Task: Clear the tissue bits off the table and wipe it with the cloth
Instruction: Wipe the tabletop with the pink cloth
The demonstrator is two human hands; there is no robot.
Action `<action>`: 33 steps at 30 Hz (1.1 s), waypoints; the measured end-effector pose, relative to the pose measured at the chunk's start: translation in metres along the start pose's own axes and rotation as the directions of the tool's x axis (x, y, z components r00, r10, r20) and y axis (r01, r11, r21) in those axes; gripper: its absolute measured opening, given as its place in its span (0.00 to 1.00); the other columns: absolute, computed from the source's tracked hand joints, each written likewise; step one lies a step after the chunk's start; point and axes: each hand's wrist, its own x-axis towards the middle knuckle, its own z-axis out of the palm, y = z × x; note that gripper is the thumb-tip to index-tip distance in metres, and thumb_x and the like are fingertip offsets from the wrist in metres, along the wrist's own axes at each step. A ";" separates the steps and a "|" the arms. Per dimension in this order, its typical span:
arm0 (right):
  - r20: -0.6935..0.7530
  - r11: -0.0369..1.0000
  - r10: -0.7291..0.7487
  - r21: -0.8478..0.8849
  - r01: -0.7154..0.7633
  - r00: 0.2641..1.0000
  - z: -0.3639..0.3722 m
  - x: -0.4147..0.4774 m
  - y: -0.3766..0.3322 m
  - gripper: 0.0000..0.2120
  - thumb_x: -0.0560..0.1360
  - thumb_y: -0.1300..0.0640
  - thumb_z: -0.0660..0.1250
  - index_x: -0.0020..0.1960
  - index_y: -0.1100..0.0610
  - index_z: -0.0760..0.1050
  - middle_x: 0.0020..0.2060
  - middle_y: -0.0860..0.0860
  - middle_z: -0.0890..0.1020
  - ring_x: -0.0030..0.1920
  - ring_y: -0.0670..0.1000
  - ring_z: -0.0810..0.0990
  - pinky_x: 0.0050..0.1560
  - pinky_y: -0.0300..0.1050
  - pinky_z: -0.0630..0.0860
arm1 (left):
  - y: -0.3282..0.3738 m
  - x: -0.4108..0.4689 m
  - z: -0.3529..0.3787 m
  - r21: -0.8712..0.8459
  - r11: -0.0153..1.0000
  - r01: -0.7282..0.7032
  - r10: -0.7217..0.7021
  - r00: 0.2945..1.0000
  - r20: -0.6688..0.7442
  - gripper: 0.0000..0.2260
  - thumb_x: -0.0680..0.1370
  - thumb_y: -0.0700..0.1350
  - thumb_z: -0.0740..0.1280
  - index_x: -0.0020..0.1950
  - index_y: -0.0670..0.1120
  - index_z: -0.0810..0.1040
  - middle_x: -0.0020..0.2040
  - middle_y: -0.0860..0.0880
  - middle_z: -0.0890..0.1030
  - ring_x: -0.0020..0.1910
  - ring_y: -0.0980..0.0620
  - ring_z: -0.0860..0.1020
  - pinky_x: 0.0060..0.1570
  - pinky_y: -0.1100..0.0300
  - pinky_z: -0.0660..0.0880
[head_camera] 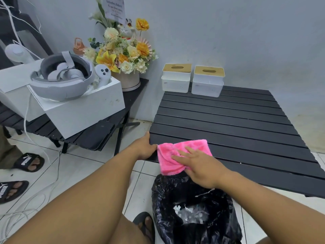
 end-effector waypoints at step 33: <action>0.049 0.956 0.270 0.110 -0.273 0.962 -0.021 -0.091 0.122 0.27 0.83 0.53 0.55 0.75 0.30 0.53 0.77 0.37 0.54 0.79 0.45 0.47 0.77 0.50 0.51 | 0.098 -0.004 0.061 0.479 0.821 -0.310 0.195 0.942 0.274 0.42 0.72 0.66 0.69 0.80 0.61 0.52 0.82 0.49 0.44 0.80 0.41 0.39 0.73 0.30 0.43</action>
